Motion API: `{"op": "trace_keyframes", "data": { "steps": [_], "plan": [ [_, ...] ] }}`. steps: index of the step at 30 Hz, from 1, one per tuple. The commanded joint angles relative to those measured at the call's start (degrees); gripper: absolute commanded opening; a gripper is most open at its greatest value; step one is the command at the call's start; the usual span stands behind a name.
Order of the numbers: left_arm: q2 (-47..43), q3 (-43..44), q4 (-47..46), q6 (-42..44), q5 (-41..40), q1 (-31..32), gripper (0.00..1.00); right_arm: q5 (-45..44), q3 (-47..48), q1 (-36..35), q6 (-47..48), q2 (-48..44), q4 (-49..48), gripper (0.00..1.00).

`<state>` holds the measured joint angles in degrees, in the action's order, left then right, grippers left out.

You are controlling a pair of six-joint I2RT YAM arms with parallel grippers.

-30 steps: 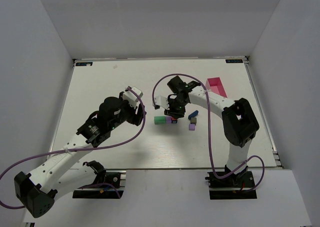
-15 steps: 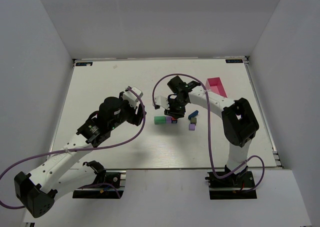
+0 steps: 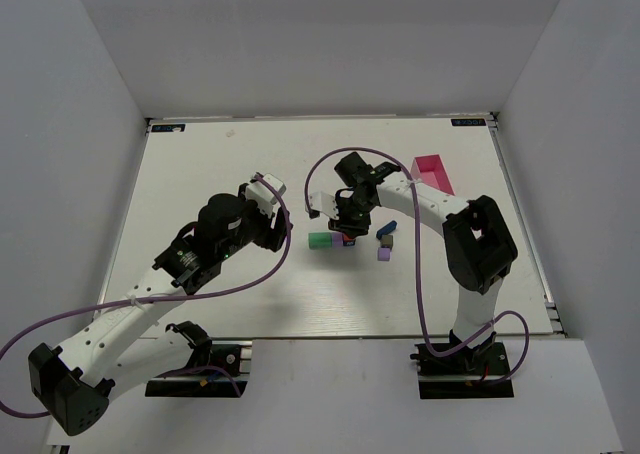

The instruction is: Build the wood block tower

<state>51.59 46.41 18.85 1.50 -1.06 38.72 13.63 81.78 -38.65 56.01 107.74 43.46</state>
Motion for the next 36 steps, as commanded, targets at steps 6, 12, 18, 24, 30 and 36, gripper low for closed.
{"op": "trace_keyframes", "data": {
  "steps": [6,12,18,24,30,36],
  "plan": [
    [-0.97,-0.18,-0.66,0.26,0.44,-0.31,0.75,0.44,0.75,-0.19,-0.28,0.36,0.39,0.48],
    [-0.97,-0.18,-0.66,0.26,0.44,-0.31,0.75,0.61,0.58,-0.19,-0.37,-0.16,0.39,0.9],
    [-0.97,-0.18,-0.66,0.26,0.44,-0.31,0.75,1.05,0.4,-0.11,-0.64,-2.18,0.22,0.9],
    [-0.97,-0.18,-0.66,0.26,-0.08,-0.31,0.75,0.96,-0.91,0.6,-1.6,-7.62,-0.92,0.9],
    [-1.5,-0.18,-0.66,0.26,-0.08,-0.31,0.75,-2.45,-8.03,1.74,-3.18,-17.89,-6.19,0.9],
    [-1.5,-0.18,-0.66,0.26,-0.08,-0.31,0.75,-8.77,-20.24,4.46,-10.37,-28.45,-19.8,0.9]
  ]
}}
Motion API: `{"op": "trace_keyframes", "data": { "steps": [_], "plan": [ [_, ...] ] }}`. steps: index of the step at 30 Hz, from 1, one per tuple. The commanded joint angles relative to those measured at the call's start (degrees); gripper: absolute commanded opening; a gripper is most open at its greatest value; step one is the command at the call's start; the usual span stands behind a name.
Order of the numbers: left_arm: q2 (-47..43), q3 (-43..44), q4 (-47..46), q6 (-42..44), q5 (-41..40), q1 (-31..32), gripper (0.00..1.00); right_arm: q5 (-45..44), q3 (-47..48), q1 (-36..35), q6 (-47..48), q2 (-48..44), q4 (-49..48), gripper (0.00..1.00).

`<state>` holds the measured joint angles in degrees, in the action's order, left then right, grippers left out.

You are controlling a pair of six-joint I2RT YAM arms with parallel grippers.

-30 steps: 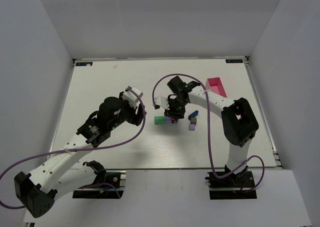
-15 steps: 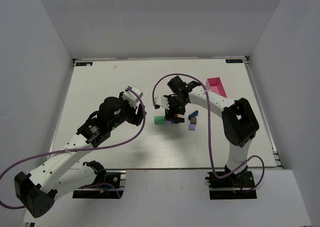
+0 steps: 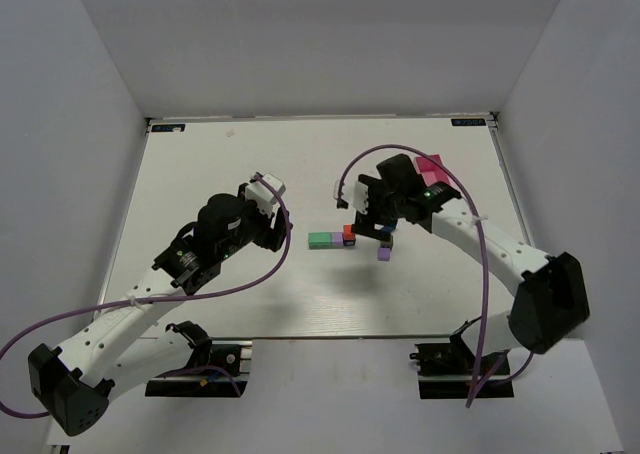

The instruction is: Build the wood block tower

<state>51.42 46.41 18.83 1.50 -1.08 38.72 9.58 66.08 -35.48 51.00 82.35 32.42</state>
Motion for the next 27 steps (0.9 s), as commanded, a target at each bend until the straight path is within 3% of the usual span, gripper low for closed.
{"op": "trace_keyframes", "data": {
  "steps": [1,2,5,6,9,12,19,27],
  "plan": [
    [-1.32,-0.18,-0.64,0.26,-0.06,-0.31,0.75,-5.36,-6.56,1.73,-5.65,-3.85,-11.04,0.9],
    [-1.32,-0.18,-0.64,0.26,-0.06,-0.31,0.75,-6.76,-7.37,2.17,-6.52,-4.03,-12.46,0.9],
    [-1.32,-0.18,-0.64,0.26,-0.06,-0.31,0.75,-6.16,-6.5,4.45,-5.93,-1.15,-9.5,0.68],
    [-1.32,-0.18,-0.64,0.26,-0.06,-0.31,0.75,-6.24,-5.45,5.42,-5.48,-0.53,-8.44,0.46],
    [-1.32,-0.18,-0.64,0.26,-0.06,-0.31,0.75,-3.79,-4.56,7.96,-1.7,0.71,-6.58,0.24],
    [-1.32,-0.18,-0.64,0.26,-0.06,-0.31,0.75,-0.98,-4.74,9.73,4.7,0.8,-5.79,0.21],
    [-1.32,-0.18,-0.64,0.26,0.47,-0.31,0.75,7.45,-2.63,14.12,21.23,3.16,-0.79,0.46],
    [-1.32,-0.18,-0.64,0.26,0.47,-0.31,0.75,10.8,2.38,15.53,30.47,10.63,6.85,0.51]
  ]
}}
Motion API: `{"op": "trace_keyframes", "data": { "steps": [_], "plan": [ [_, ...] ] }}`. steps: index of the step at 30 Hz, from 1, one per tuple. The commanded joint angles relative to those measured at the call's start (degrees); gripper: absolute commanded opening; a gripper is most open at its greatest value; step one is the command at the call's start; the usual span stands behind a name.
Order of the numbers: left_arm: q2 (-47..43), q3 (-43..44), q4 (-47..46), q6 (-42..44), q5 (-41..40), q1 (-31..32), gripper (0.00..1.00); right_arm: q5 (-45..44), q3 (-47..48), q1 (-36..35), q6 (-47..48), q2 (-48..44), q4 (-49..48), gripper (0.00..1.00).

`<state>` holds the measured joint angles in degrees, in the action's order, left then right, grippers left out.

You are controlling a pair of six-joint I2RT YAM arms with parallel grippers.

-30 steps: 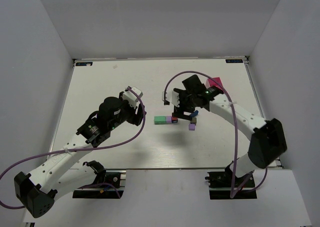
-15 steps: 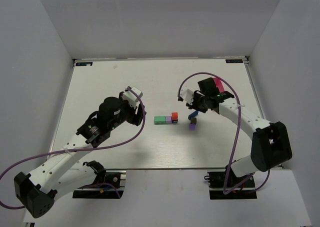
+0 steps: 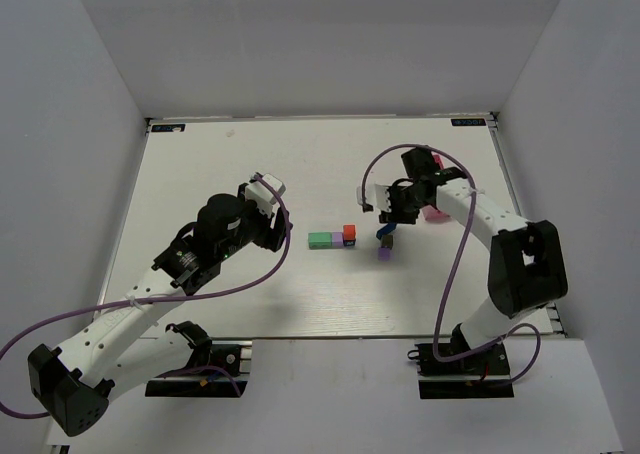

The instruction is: Build the wood block tower

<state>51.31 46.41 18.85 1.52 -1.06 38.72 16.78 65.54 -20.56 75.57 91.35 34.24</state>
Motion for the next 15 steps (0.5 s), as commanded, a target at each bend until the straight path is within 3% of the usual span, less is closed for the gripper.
{"op": "trace_keyframes", "data": {
  "steps": [1,15],
  "plan": [
    [-1.21,-0.18,-0.66,0.24,0.44,-0.31,0.75,4.05,2.75,0.43,7.82,1.9,5.22,0.53],
    [-1.21,-0.18,-0.66,0.24,0.97,-0.31,0.75,1.86,4.69,0.87,13.99,8.4,6.37,0.54]
  ]
}}
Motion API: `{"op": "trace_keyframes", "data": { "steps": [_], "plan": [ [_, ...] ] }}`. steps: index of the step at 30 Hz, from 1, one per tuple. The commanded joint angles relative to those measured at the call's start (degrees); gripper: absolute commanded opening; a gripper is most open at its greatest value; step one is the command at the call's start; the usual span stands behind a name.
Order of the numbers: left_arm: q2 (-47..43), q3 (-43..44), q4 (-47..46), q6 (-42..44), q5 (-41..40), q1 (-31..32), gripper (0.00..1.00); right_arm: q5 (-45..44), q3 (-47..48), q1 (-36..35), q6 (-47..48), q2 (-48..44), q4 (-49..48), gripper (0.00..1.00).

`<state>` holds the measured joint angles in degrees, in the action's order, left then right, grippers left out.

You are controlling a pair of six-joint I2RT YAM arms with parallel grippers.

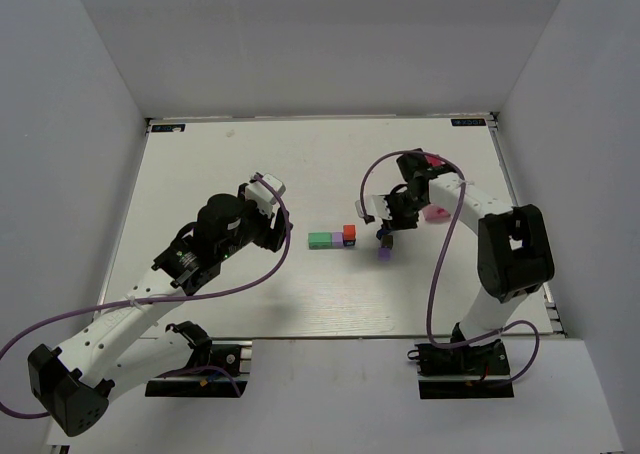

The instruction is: Build the wood block tower

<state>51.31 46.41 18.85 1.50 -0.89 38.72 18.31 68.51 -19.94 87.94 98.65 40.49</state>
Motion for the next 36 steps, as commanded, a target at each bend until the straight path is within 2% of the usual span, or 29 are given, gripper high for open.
{"op": "trace_keyframes", "data": {
  "steps": [1,19,30,36],
  "plan": [
    [-1.21,-0.18,-0.66,0.26,0.8,-0.31,0.75,0.41,1.71,0.26,1.79,1.37,0.2,0.54],
    [-1.21,-0.18,-0.66,0.26,0.27,-0.31,0.75,-0.2,-0.04,-0.36,0.48,4.62,-4.81,0.49],
    [-1.21,-0.18,-0.66,0.26,0.27,-0.84,0.75,2.43,0.04,-0.53,2.67,4.8,-0.85,0.43],
    [-1.21,-0.18,-0.66,0.26,0.27,-0.84,0.75,3.23,-1.01,-0.45,4.69,3.31,0.39,0.36]
  ]
}}
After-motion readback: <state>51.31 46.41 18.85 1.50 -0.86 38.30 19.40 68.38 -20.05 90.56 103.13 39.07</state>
